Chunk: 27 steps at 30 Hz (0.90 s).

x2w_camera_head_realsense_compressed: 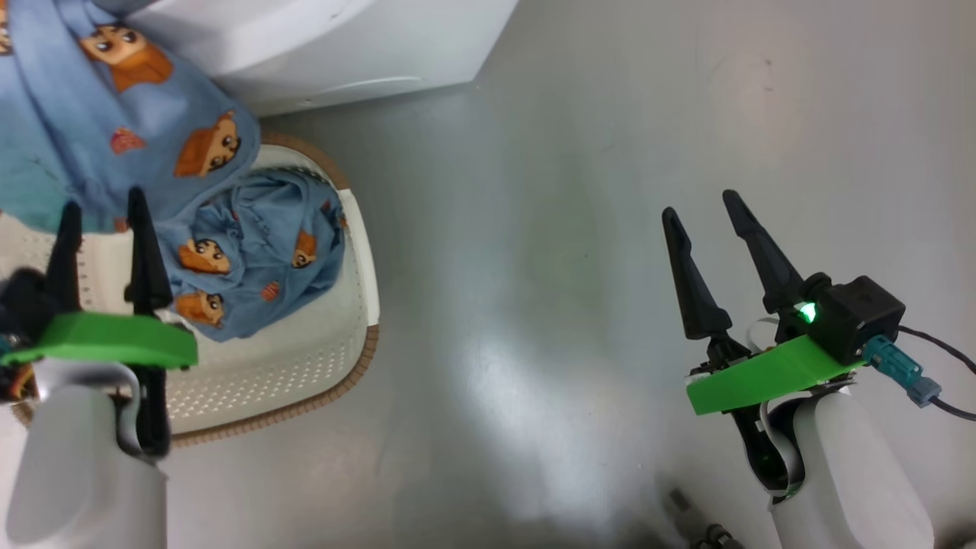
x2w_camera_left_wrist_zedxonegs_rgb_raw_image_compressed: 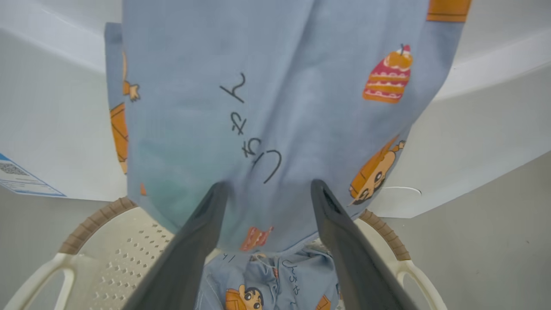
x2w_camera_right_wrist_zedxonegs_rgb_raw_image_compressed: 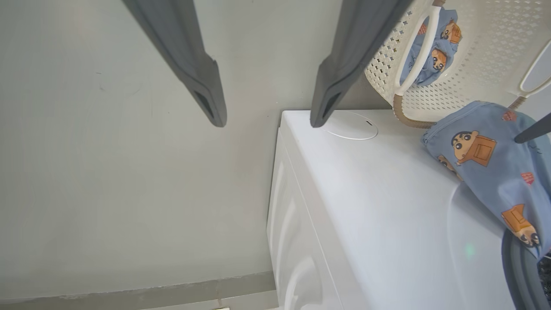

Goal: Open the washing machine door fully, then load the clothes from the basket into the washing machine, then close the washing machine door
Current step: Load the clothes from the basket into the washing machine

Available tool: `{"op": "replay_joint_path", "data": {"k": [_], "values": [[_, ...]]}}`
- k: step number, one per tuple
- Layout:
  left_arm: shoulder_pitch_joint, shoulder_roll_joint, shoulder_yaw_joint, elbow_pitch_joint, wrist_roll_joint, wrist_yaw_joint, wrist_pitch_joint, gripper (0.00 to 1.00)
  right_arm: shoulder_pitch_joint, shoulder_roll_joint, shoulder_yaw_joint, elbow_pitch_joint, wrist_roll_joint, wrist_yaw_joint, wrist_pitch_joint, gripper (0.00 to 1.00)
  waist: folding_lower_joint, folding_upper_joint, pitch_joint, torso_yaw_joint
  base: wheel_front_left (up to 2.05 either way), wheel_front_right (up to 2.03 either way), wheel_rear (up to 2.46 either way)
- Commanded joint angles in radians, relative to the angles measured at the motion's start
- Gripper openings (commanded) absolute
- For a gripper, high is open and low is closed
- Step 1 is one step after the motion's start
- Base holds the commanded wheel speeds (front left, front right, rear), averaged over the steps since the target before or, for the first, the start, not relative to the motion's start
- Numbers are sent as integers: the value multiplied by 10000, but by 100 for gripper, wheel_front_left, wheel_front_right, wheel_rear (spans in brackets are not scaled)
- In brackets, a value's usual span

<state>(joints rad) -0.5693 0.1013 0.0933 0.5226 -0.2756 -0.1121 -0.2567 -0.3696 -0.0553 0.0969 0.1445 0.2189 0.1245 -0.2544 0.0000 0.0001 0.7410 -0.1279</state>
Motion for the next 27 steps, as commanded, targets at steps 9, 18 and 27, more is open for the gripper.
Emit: {"op": "replay_joint_path", "data": {"k": [9, 18, 27], "values": [[-1151, 621, -168, 932, -780, -179, -51, 100, 183, 51, 181, -315, 214, 62, -74, 100, 0, -1, 617, -377, 0, 0, 0], [-1901, 1140, -251, 910, -1376, -184, -51, 100, 129, 51, 164, -313, 357, 62, -74, 100, 0, -1, 756, -442, 0, 0, 0], [-822, 734, 299, 293, -439, -80, -51, 0, 71, 51, 219, -112, 446, 62, -74, 100, 0, -1, 113, -244, 0, 0, 0]]}}
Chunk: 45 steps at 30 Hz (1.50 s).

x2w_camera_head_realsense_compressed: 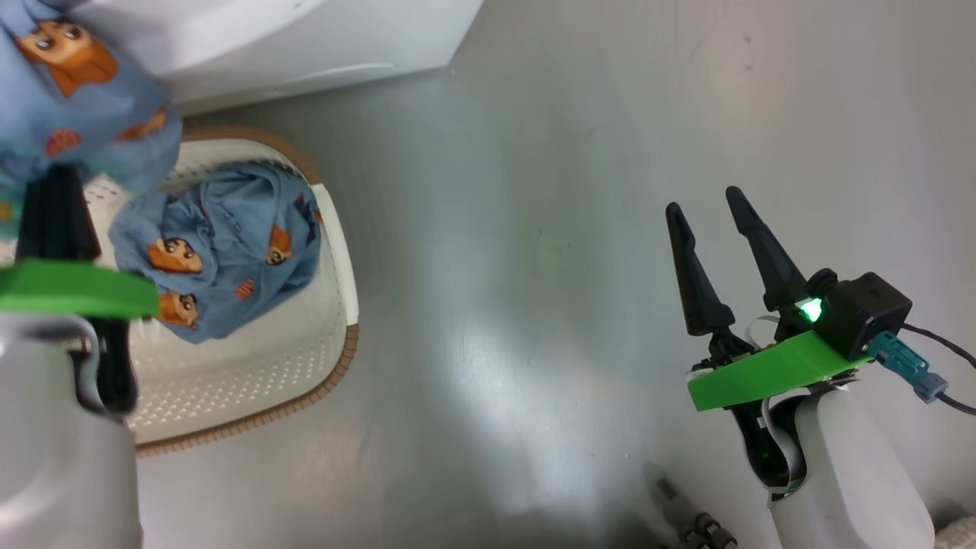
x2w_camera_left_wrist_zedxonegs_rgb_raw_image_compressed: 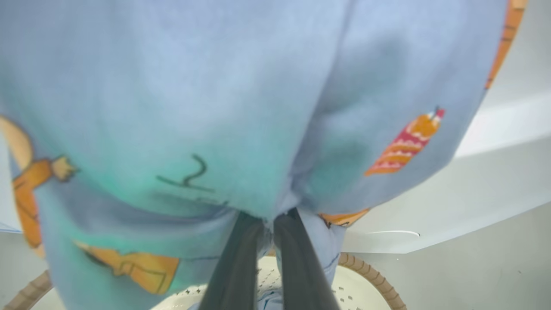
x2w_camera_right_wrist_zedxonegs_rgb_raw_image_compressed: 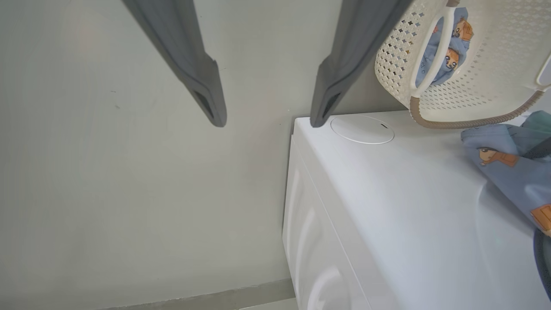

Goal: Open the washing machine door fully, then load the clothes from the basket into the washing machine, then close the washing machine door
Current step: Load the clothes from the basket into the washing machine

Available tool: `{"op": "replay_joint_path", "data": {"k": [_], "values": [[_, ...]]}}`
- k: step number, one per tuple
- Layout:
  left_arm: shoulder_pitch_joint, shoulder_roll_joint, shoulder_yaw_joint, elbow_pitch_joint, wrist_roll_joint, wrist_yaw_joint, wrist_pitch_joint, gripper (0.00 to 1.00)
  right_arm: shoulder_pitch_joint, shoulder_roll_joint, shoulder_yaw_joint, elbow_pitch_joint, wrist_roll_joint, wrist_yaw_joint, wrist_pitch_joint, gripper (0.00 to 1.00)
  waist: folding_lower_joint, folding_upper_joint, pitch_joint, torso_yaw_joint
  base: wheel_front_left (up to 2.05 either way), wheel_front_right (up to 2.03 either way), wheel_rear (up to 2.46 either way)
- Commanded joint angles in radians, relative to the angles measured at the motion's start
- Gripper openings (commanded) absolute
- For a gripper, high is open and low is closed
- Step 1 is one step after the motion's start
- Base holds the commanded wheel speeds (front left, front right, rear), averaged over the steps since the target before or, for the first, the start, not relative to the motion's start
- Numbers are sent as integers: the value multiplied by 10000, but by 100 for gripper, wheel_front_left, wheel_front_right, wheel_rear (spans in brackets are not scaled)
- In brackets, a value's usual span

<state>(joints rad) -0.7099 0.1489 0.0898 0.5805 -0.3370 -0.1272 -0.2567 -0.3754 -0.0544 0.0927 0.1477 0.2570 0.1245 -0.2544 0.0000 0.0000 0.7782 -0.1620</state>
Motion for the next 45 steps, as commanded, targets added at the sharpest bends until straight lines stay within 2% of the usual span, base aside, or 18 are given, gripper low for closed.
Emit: {"op": "replay_joint_path", "data": {"k": [1, 4, 10, 17, 21, 24, 33, 39, 45], "values": [[778, 171, 486, -466, 321, 178, -51, 0, 131, 41, 277, -124, 88, 62, -74, 100, 0, 0, -365, 121, 0, 0, 0], [1362, -52, 884, -1036, 735, 348, -51, 0, 147, 41, 338, -58, 126, 62, -74, 100, 0, 0, -672, 180, 0, 0, 0], [1950, -363, 1431, -2244, 1306, 347, -51, 0, 236, 41, 408, 71, 189, 62, -74, 100, 0, 0, -1154, 255, 0, 0, 0], [1495, -228, 1179, -3528, 2068, 204, -51, 0, 324, 41, 412, 109, 265, 62, -74, 100, 0, 0, -1464, 243, 0, 0, 0], [1067, -45, 940, -3674, 2339, 165, -51, 0, 362, 41, 426, 135, 306, 62, -74, 100, 0, 0, -1537, 233, 0, 0, 0], [445, 178, 748, -3472, 2417, 121, -51, 0, 355, 41, 452, 142, 358, 62, -74, 100, 0, 0, -1536, 202, 0, 0, 0], [-2245, 1115, 293, -1710, 2554, 51, 271, 0, 316, 41, 468, 68, 503, 62, -74, 100, 0, 0, -1109, -9, 0, 0, 0], [-3834, 1311, 16, -419, 2341, 17, 756, 0, 276, 41, 451, 29, 555, 62, -74, 100, 0, 0, -600, -100, 0, 0, 0], [-5522, 1520, -294, 816, 1694, -23, 590, 0, 224, 41, 398, -52, 658, 62, -74, 100, 0, 0, 224, -74, 0, 0, 0]]}}
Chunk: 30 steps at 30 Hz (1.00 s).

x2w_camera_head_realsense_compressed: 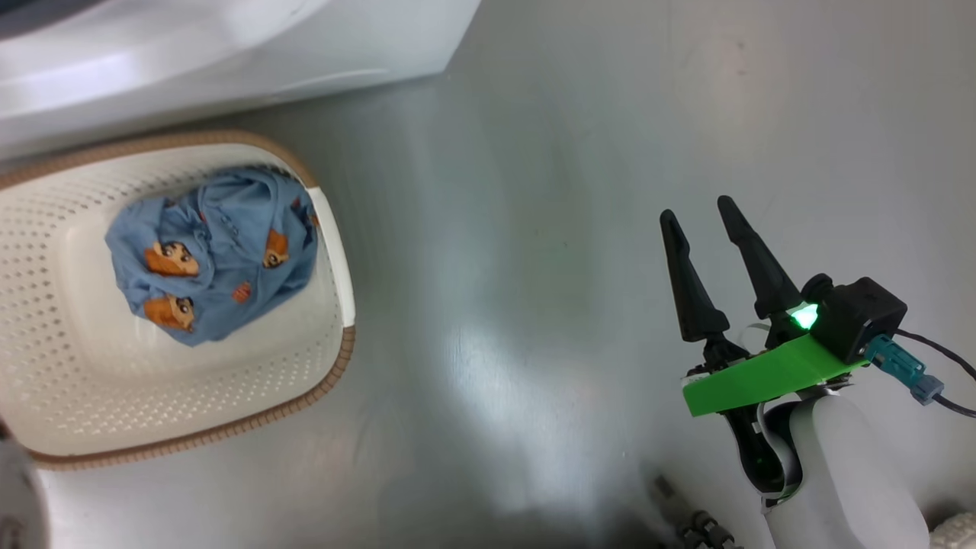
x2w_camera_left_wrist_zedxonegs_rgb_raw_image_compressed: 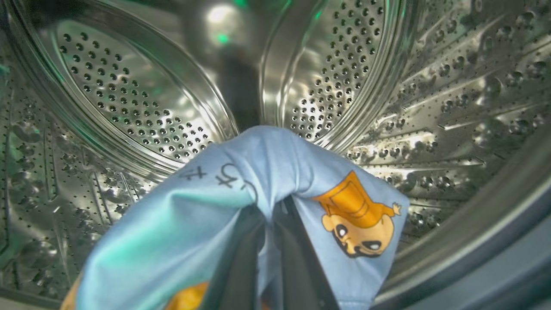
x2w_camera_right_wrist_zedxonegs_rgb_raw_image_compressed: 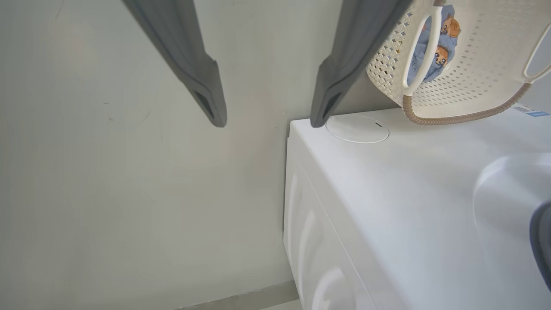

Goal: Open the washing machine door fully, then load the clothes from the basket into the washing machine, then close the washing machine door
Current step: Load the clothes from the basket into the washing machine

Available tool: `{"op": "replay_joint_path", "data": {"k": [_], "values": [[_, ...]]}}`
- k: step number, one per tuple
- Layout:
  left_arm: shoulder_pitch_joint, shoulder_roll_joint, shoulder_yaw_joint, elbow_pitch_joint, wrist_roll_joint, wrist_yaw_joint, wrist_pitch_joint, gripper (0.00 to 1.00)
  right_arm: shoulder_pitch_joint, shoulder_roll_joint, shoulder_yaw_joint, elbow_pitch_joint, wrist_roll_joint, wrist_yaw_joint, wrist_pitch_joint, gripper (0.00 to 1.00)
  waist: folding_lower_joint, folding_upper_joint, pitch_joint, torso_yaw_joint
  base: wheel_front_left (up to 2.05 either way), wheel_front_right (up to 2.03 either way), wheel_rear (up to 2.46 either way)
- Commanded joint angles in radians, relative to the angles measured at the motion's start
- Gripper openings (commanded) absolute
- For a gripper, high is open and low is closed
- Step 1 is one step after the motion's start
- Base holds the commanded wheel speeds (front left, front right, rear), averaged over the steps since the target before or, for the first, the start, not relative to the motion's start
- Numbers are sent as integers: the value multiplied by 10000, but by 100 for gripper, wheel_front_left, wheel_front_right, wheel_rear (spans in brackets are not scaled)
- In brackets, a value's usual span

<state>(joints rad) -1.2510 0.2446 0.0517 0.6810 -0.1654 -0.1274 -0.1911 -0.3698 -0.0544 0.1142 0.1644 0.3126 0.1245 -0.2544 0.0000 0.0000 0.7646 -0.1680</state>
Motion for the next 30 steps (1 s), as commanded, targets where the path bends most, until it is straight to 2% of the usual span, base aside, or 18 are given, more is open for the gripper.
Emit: {"op": "replay_joint_path", "data": {"k": [1, 9, 14, 19, 22, 29, 30], "values": [[-339, 605, 58, -32, -98, -24, -136, 0, 158, 41, 179, -231, 102, 62, -74, 100, 0, 0, 470, -27, 0, 0, 0], [-1859, 1312, -844, 51, -99, -30, -686, 0, 69, 41, 345, -341, 174, 62, -74, 100, 0, 0, 1121, -286, 0, 0, 0], [-2215, 1521, -870, -954, -321, -31, -702, 0, 50, 41, 462, -349, 260, 62, -74, 100, 0, 0, 1291, -465, 0, 0, 0], [-2274, 1628, -954, -1087, -461, -31, -704, 0, 48, 41, 507, -287, 277, 62, -74, 100, 0, 0, 1251, -551, 0, 0, 0], [-2324, 1639, -1089, -636, -681, -31, -705, 0, 37, 41, 530, -227, 253, 62, -74, 100, 0, 0, 1195, -550, 0, 0, 0], [-2578, 1571, -1348, 1387, -1128, -32, -581, 0, 25, 41, 607, -142, 223, 62, -74, 100, 0, 0, 1002, -504, 0, 0, 0], [-2614, 1529, -1397, 1589, -1207, -32, -571, 25, 18, 41, 596, -123, 212, 62, -74, 100, 0, 0, 976, -492, 0, 0, 0]]}}
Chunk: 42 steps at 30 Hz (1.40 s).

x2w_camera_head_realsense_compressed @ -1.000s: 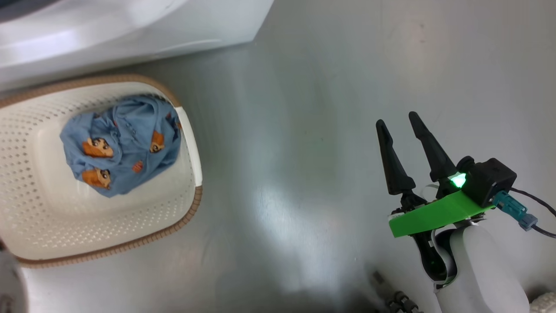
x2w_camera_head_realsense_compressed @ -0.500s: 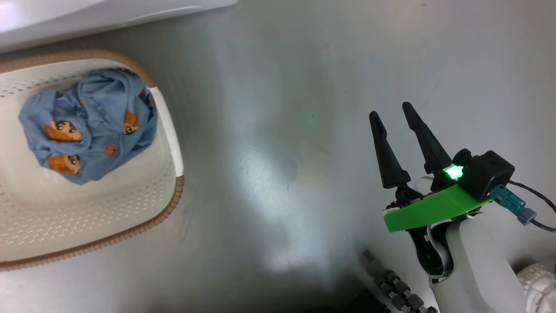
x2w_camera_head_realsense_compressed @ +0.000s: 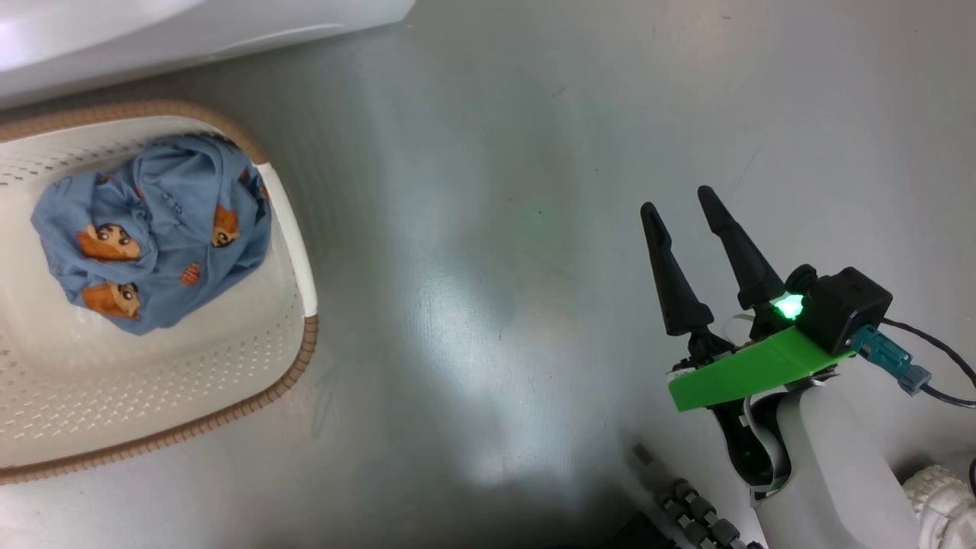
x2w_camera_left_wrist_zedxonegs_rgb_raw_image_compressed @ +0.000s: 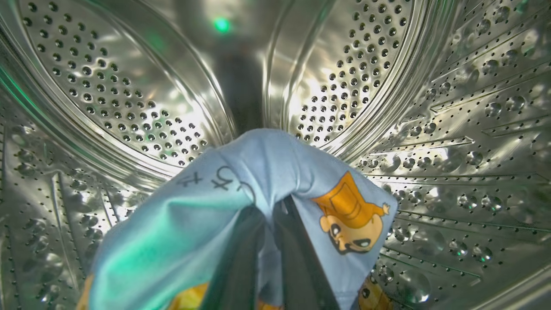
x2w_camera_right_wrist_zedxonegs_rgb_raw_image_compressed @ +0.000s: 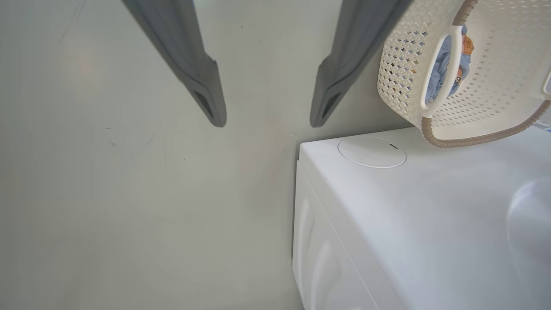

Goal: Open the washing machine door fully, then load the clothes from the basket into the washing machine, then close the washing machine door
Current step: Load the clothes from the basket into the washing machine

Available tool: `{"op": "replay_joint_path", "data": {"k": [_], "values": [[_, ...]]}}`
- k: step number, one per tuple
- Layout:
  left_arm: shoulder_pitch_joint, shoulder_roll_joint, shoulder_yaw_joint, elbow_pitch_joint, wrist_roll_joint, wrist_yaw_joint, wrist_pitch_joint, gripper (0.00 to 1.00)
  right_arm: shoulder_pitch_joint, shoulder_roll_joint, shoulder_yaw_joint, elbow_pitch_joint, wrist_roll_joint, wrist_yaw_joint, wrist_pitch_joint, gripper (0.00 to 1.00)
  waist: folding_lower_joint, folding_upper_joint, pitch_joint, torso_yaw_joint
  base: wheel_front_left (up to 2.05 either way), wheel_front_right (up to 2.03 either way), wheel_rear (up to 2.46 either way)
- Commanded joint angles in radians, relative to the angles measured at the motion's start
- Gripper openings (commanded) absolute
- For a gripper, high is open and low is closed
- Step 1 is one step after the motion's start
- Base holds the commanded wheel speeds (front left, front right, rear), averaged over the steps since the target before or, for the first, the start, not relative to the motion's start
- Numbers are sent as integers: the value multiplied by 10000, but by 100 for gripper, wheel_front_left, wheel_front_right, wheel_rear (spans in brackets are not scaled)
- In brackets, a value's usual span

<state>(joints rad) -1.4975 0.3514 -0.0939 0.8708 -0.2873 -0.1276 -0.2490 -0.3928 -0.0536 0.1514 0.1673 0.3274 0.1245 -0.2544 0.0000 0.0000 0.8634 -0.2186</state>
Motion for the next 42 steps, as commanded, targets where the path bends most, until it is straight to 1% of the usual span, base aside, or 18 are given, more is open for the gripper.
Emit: {"op": "replay_joint_path", "data": {"k": [1, 2, 10, 16, 19, 27, 33, 34, 42], "values": [[-172, 440, 25, -151, -53, -30, -2, 74, 247, 34, 203, -147, 52, 62, -74, 100, 0, 0, -44, 33, 0, 0, 0], [-185, 415, 62, 73, -140, -30, 9, 100, 249, 34, 183, -147, 36, 62, -74, 100, 0, 0, -77, 49, 0, 0, 0], [104, 243, -11, 958, -184, 75, -84, 100, 257, 34, -58, -155, -69, 62, -74, 100, 0, 0, -571, 250, 0, 0, 0], [787, 88, 47, 993, -261, 122, -120, 100, 319, 34, -220, -151, -145, 62, -74, 100, 0, 0, -1081, 489, 0, 0, 0], [1272, 2, 208, 641, -362, 131, -123, 100, 332, 34, -301, -115, -194, 62, -74, 100, 0, 0, -1343, 616, 0, 0, 0], [3205, -281, 669, -594, -492, 184, -126, 100, 485, 34, -411, 100, -292, 62, -74, 100, 0, 0, -2264, 878, 0, 0, 0], [4847, -528, 1013, -1721, -470, 165, -127, 100, 655, 34, -425, 224, -320, 62, -74, 100, 0, 0, -3040, 960, 0, 0, 0], [4847, -528, 1013, -1721, -470, 165, -127, 100, 655, 34, -425, 224, -320, 62, -74, 100, 0, 0, -3040, 960, 0, 0, 0], [7215, -1068, 1589, -3653, -291, 205, -127, 100, 928, 34, -402, 349, -392, 62, -74, 100, 0, 0, -4061, 1006, 0, 0, 0]]}}
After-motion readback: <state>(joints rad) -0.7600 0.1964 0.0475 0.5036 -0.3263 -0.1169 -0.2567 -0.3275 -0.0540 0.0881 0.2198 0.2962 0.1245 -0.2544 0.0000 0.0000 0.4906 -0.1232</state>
